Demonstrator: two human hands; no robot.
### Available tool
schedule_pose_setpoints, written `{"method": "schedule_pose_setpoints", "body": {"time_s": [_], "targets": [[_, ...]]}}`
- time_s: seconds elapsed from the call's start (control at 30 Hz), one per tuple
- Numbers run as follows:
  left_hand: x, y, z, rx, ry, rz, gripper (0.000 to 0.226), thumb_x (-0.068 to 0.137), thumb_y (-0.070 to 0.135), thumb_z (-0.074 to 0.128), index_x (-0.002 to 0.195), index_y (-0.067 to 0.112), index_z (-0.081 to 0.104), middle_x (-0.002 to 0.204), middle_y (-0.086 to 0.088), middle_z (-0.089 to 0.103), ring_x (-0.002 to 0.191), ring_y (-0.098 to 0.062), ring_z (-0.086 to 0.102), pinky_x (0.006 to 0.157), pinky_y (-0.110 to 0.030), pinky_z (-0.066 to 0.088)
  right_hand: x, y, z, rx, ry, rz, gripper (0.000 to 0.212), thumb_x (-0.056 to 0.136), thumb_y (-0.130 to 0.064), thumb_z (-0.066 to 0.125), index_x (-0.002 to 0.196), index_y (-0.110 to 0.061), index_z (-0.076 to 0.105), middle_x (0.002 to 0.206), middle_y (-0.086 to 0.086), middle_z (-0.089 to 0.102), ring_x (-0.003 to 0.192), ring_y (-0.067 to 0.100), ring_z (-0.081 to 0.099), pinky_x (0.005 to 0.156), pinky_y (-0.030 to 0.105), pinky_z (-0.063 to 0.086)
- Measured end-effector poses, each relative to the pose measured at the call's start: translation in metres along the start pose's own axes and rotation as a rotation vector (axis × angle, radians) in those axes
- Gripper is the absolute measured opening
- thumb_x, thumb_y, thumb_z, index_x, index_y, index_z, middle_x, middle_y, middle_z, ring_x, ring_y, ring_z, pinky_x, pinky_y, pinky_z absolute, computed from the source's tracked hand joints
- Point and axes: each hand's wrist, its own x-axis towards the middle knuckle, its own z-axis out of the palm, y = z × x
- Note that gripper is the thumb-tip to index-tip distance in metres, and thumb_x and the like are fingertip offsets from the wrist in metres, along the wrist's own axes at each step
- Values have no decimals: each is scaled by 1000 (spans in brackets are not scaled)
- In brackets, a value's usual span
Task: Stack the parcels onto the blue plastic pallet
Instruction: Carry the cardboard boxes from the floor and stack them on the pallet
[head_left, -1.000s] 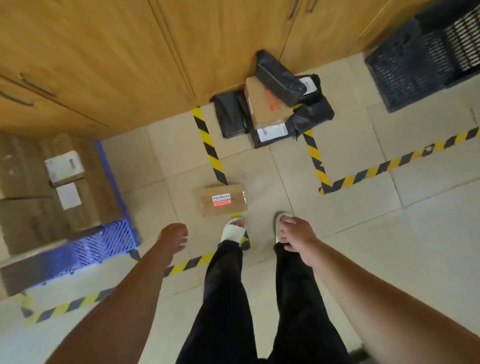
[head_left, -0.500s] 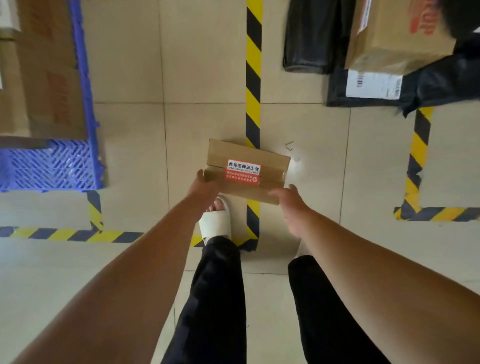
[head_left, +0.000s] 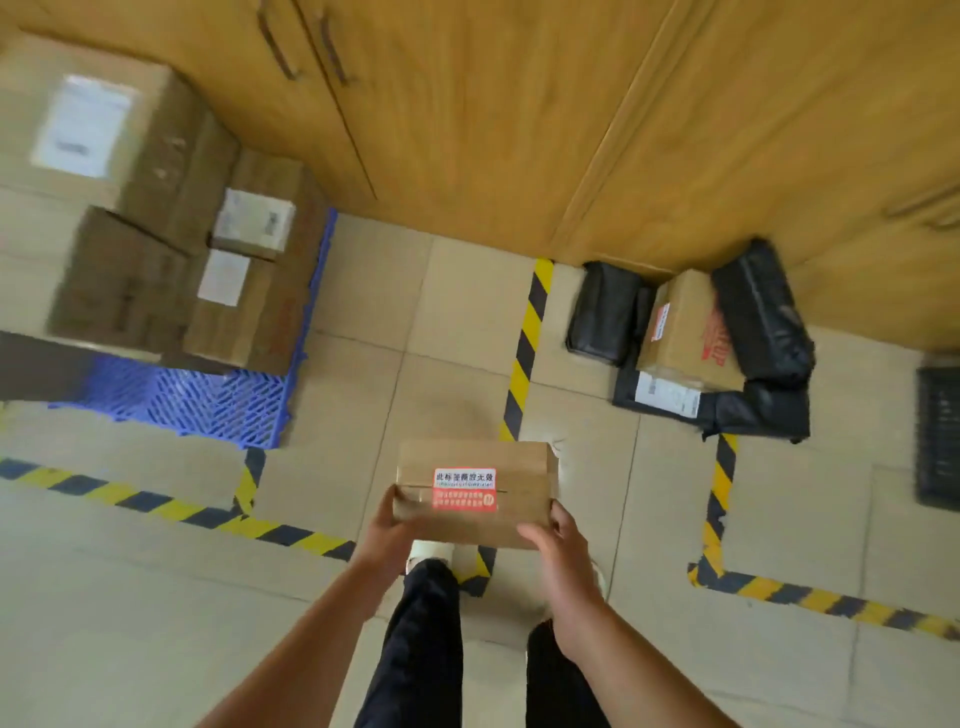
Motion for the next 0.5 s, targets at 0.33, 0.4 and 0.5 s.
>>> {"method": "schedule_pose_setpoints", "body": {"time_s": [0.33,0.4,0.5], "targets": [[-267,124,-101,-241,13,200,38,96,4,51,133,14,50,109,-7,62,86,-9,56,64,-21,42,-225,-155,20,-130,-9,-187,19,95,-26,57,114,-29,59,110,-3,62,105,20,54,94,41,42],[-286,136,-124,-299,55,260,35,95,3,52,128,13,48,109,-1,61,88,-7,56,66,-21,39,-243,-171,36,-108,-29,-210,16,94,-26,59,110,-31,57,105,-6,61,96,15,55,99,45,44],[-304,153,-152,-377,84,306,38,93,7,56,128,19,47,114,1,61,91,-8,57,67,-24,39,-261,-187,59,-104,-69,-260,13,95,-23,59,106,-29,59,101,-7,61,89,10,56,95,44,47]]}}
